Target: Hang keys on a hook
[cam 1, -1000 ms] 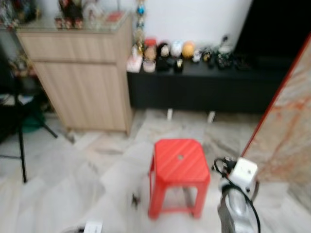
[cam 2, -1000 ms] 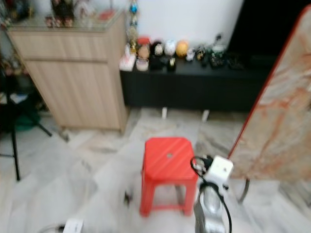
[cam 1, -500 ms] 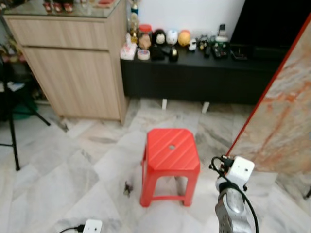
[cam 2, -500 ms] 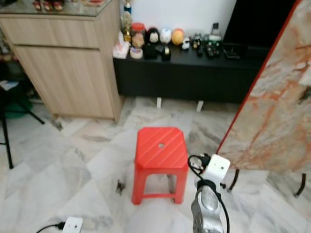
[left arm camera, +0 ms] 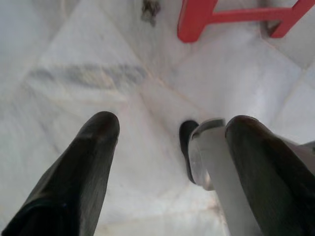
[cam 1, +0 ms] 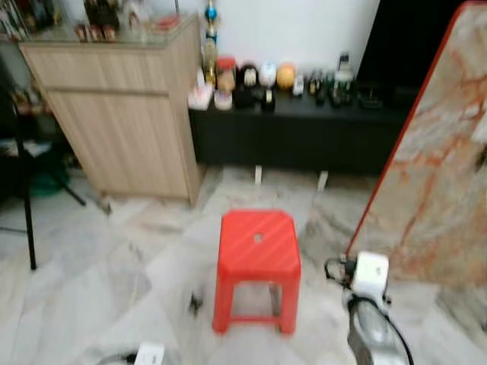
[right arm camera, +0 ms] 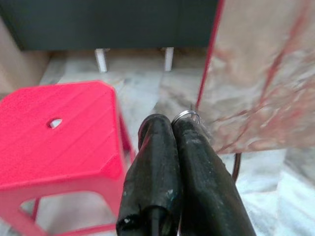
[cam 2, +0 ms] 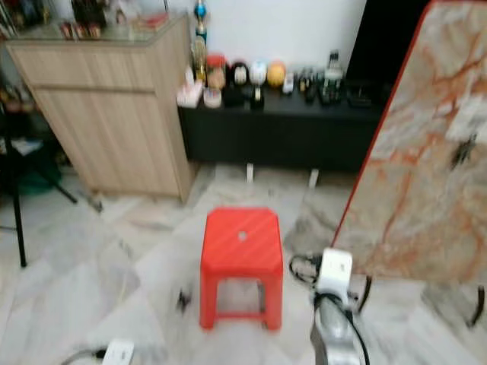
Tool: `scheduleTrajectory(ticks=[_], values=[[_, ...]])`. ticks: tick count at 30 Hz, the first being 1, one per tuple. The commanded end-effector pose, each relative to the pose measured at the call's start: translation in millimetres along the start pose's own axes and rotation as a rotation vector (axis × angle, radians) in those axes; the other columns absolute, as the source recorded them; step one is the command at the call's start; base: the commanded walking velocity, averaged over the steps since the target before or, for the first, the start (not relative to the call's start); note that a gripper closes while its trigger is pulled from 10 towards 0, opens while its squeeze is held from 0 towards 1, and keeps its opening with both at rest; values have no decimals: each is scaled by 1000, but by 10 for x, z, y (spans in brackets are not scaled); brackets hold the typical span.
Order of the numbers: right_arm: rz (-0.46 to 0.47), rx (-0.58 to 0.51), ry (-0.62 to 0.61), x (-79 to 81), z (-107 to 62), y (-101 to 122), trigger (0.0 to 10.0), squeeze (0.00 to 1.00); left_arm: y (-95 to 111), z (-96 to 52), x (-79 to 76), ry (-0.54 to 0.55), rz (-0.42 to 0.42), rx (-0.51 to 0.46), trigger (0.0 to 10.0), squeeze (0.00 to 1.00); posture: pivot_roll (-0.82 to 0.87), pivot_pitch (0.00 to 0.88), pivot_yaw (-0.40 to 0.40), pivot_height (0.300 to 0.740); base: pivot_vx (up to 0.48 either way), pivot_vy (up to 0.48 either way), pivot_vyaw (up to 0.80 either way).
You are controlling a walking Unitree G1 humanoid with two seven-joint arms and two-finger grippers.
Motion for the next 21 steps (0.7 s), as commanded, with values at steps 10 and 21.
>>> scheduleTrajectory(ticks=[10, 21], values=[[-2, -28, -7, -18, 30, 81, 10000, 0, -12, 3, -50, -14, -1, 4, 10000, 0, 9, 39, -82, 740, 0, -265, 0], [24, -50, -34, -67, 45, 135, 10000, 0, 6, 8, -62, -18, 0, -1, 10000, 0, 6, 29, -81, 740, 0, -266, 0]])
Point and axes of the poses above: a point about 5 cm out from each wrist's last joint towards the gripper, its own z axis pointing out of the wrist towards the gripper, its own y axis along the axis of the wrist's last joint, x = y × z, the point moved 4 cm from there along z, pointing out of the wrist towards the gripper, and after that the axes turned 5 degrees about -z, right-handed, at the moved point
